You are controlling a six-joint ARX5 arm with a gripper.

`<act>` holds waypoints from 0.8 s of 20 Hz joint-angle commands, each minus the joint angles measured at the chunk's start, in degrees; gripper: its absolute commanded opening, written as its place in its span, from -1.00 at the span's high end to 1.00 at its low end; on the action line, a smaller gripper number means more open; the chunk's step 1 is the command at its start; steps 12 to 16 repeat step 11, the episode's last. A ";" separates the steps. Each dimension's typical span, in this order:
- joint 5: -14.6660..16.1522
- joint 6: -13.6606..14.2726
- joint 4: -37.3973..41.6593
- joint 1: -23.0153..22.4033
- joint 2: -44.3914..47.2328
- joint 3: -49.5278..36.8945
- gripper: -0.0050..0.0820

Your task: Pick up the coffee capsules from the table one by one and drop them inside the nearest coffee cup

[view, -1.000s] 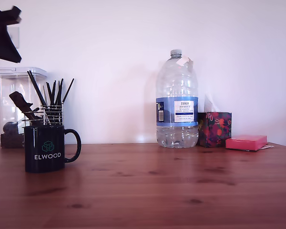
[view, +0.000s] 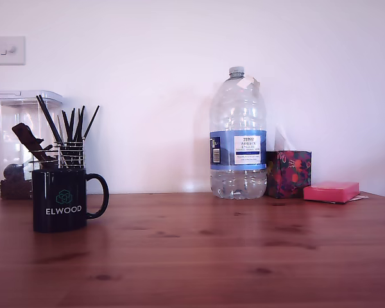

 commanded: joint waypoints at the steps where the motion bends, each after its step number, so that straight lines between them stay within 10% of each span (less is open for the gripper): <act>1: 0.04 0.33 -0.20 -0.11 -0.15 -1.09 0.92; 16: 0.11 2.51 -2.01 -0.11 -0.11 -1.09 0.92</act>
